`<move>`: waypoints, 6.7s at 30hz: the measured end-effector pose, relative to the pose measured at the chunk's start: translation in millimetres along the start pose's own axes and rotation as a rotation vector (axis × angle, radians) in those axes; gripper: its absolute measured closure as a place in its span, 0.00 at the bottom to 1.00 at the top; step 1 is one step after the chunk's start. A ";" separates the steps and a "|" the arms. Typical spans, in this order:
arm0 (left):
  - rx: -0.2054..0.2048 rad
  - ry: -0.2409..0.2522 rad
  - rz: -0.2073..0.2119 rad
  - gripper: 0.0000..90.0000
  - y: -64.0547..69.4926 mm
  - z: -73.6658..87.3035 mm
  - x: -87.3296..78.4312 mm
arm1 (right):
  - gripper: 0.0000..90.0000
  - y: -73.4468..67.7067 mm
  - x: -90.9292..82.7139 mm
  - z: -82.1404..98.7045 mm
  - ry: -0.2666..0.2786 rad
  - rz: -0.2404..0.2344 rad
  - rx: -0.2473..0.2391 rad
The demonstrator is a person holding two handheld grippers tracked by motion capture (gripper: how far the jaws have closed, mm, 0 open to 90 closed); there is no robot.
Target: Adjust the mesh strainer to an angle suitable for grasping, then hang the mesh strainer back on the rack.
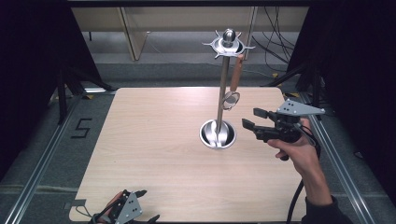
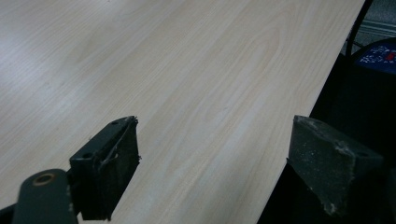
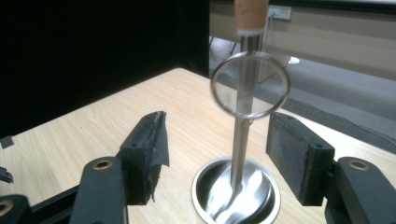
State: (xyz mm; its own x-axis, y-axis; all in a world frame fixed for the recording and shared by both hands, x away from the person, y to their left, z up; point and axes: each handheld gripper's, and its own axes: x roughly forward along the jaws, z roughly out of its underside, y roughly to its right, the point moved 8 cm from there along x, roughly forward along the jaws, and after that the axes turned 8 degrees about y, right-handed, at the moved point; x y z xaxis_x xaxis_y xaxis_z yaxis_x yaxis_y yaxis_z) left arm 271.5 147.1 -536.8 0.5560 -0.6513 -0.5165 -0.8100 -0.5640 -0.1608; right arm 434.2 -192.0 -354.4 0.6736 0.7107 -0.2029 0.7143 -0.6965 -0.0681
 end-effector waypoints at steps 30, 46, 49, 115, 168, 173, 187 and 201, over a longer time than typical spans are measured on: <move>-0.030 0.035 -0.008 0.17 -2.6 -2.8 2.7 | 0.40 4.1 11.4 41.5 -0.067 0.033 0.023; -0.007 0.017 0.000 0.17 -2.0 -2.2 -0.2 | 0.39 -3.2 15.7 66.7 -0.153 0.007 0.034; -0.011 0.022 0.001 0.17 -1.1 -2.9 0.5 | 0.39 -4.1 20.2 71.0 -0.149 0.018 0.045; -0.004 0.013 -0.012 0.17 -2.9 -0.1 2.5 | 0.31 -48.3 25.9 154.5 -0.298 -0.102 0.117; 0.002 0.015 -0.010 0.17 -2.8 0.4 2.4 | 0.29 -64.9 -2.4 192.9 -0.387 -0.101 0.011; 0.005 0.016 -0.012 0.17 -3.1 0.4 2.6 | 0.27 -64.9 -4.7 196.1 -0.396 -0.097 -0.002; 0.018 0.013 -0.025 0.17 -5.6 0.3 1.7 | 0.21 -65.4 -4.8 203.2 -0.409 -0.082 -0.016; 0.011 0.016 -0.022 0.17 -4.9 0.2 2.4 | 0.19 -66.3 -4.9 204.6 -0.426 -0.083 -0.015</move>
State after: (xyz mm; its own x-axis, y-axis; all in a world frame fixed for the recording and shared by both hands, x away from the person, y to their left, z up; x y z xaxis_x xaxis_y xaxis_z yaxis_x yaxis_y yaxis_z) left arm 276.8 148.4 -537.4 0.5761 -0.6471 -0.4994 -0.7998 -0.5722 -0.1813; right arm 344.8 -169.5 -548.7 0.4771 0.6578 -0.5829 0.7680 -0.6345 -0.0874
